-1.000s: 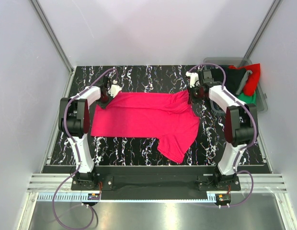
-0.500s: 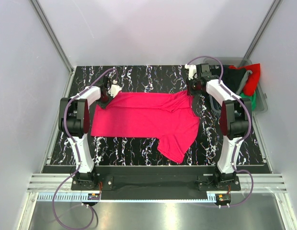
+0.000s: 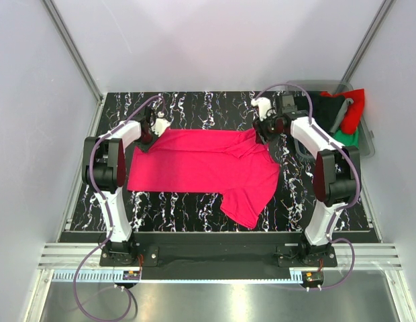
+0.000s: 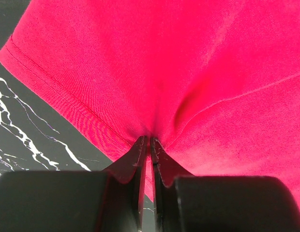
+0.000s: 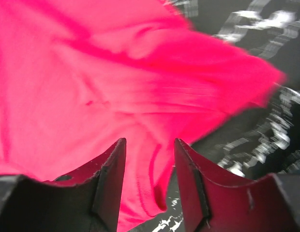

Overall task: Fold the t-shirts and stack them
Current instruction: Fold the tshirt

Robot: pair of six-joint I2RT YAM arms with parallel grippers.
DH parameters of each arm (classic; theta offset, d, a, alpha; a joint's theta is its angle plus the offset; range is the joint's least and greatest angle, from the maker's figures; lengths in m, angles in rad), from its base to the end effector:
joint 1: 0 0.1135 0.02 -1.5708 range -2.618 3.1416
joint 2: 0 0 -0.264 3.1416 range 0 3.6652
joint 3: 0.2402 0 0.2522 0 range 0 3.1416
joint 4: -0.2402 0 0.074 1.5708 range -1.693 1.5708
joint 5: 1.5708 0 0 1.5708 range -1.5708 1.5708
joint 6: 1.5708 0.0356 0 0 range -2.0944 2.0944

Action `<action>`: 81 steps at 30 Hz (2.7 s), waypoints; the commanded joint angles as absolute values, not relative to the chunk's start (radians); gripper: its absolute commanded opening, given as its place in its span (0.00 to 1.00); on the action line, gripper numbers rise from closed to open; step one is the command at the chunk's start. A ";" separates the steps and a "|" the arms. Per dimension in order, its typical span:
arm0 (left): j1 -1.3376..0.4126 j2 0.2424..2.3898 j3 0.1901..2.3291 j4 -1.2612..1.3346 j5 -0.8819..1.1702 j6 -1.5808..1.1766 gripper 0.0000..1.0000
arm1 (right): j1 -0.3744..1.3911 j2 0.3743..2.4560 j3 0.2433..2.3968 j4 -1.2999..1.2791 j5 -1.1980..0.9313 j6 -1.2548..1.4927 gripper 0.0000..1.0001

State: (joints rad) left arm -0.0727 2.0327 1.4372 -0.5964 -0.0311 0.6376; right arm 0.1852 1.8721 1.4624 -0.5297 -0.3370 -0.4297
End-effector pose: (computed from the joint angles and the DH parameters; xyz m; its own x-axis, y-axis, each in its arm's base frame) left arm 0.4136 -0.0290 0.1603 -0.7082 0.6481 -0.2800 0.6007 0.7615 0.2434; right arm 0.4013 0.0871 0.2362 -0.5690 -0.5066 -0.6478 -0.6629 0.7487 -0.0033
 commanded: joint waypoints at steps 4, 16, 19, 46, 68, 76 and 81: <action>-0.071 2.042 1.430 -0.604 -0.041 0.624 0.11 | 0.248 1.850 1.391 -0.565 -0.411 -0.753 0.49; -0.069 2.037 1.417 -0.606 -0.055 0.618 0.11 | 0.305 1.878 1.358 -0.476 -0.451 -1.153 0.49; -0.071 2.040 1.413 -0.604 -0.058 0.620 0.11 | 0.321 1.884 1.338 -0.460 -0.478 -1.236 0.49; -0.069 2.071 1.424 -0.604 -0.061 0.615 0.11 | 0.342 2.026 1.416 -0.463 -0.454 -1.411 0.48; -0.069 2.086 1.440 -0.601 -0.060 0.624 0.11 | 0.379 1.844 1.341 -0.520 -0.440 -1.364 0.08; -0.069 2.083 1.454 -0.603 -0.057 0.626 0.11 | 0.452 1.809 1.344 -0.572 -0.423 -1.283 0.06; -0.069 2.079 1.457 -0.601 -0.060 0.634 0.11 | 0.491 1.810 1.353 -0.623 -0.410 -1.241 0.05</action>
